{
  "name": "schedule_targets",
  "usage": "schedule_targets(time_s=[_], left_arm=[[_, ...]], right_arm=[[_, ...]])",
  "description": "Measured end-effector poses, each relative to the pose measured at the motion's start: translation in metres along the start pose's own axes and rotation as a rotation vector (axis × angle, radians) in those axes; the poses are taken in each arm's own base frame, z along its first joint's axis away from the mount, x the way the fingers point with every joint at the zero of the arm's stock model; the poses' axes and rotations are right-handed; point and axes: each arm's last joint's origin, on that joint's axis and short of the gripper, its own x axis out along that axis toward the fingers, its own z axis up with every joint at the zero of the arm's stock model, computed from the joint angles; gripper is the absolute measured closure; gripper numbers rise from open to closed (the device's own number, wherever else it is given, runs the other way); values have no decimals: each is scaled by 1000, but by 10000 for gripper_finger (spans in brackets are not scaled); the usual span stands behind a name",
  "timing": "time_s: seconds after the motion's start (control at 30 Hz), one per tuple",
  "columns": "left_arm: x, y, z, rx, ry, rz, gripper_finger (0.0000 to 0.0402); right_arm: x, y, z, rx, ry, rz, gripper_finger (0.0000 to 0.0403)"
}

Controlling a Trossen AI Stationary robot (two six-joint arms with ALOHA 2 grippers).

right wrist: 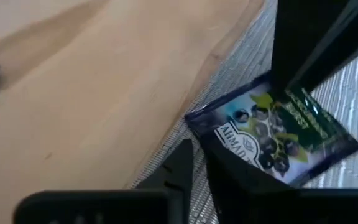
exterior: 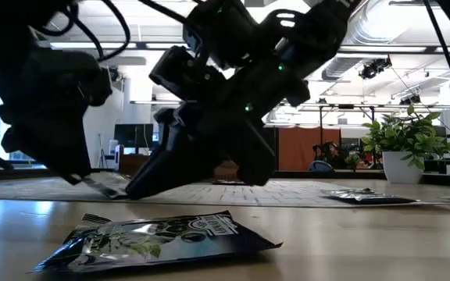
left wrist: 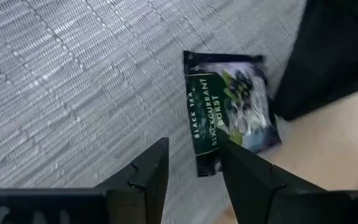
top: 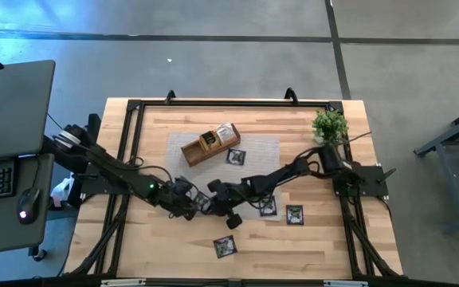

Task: Pick & Place Tea
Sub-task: Put the purple tea bag into the left section of the wooden organizer

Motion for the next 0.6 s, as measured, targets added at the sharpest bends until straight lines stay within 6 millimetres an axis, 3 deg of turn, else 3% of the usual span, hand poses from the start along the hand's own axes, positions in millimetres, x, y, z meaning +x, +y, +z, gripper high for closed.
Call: schedule_targets(time_s=[0.13,0.6], left_arm=[[10,4,4,-34,-1,40,259],[17,5,14,-10,51,9,259]], right_arm=[[2,-6,-8,60,23,27,397],[2,-7,-11,74,46,27,397]])
